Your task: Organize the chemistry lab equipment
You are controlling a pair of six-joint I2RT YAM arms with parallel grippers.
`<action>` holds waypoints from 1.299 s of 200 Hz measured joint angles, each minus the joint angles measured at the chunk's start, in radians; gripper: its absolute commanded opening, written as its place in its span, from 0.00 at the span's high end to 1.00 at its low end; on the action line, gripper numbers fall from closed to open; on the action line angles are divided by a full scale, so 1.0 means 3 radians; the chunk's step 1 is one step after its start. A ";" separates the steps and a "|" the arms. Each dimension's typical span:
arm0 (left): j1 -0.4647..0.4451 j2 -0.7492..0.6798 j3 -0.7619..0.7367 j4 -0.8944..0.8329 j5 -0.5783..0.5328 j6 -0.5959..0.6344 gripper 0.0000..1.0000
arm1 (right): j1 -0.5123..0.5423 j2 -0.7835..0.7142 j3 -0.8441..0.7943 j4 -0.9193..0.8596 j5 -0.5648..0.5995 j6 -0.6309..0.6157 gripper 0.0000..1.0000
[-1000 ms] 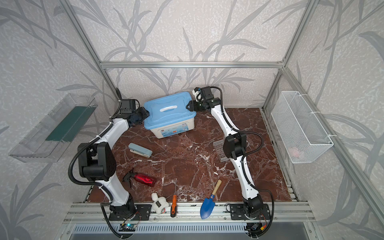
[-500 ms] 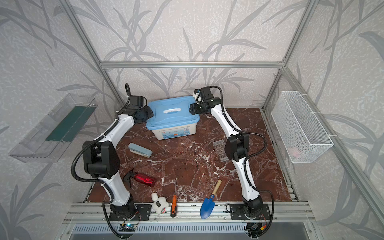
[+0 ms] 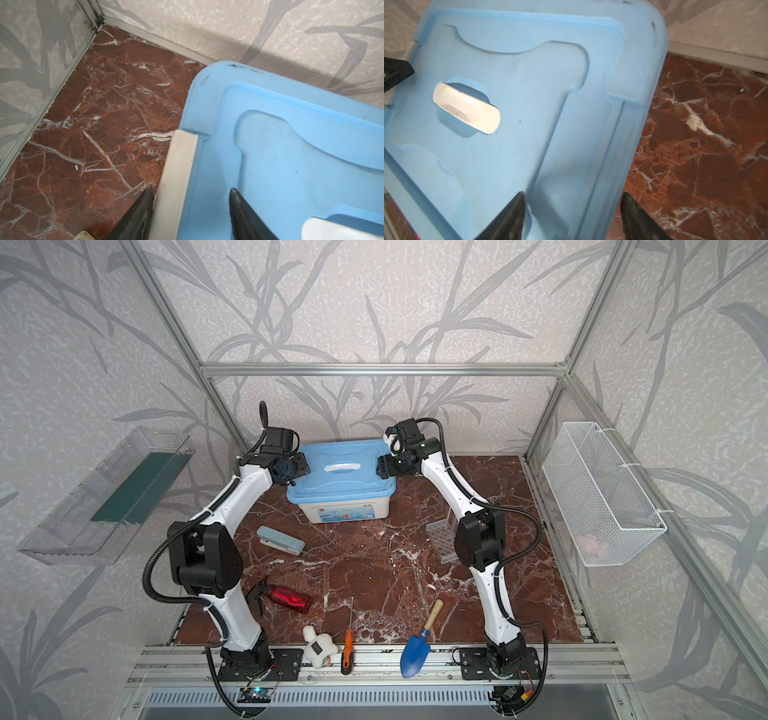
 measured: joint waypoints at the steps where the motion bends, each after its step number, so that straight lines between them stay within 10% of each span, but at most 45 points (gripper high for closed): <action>1: -0.0001 0.0000 0.0009 -0.0004 0.0000 0.0003 0.39 | 0.0008 -0.0015 -0.0024 0.0009 0.0008 0.0006 0.22; 144: -0.1205 0.0855 0.1361 -0.0341 0.0310 0.0203 0.50 | -0.0641 -0.0731 -0.1896 0.1706 -0.1047 0.1092 0.28; 260: -0.1189 0.0947 0.1375 -0.0418 0.0078 0.0085 0.46 | -0.0612 -0.0617 -0.1849 0.1738 -0.1179 0.0863 0.39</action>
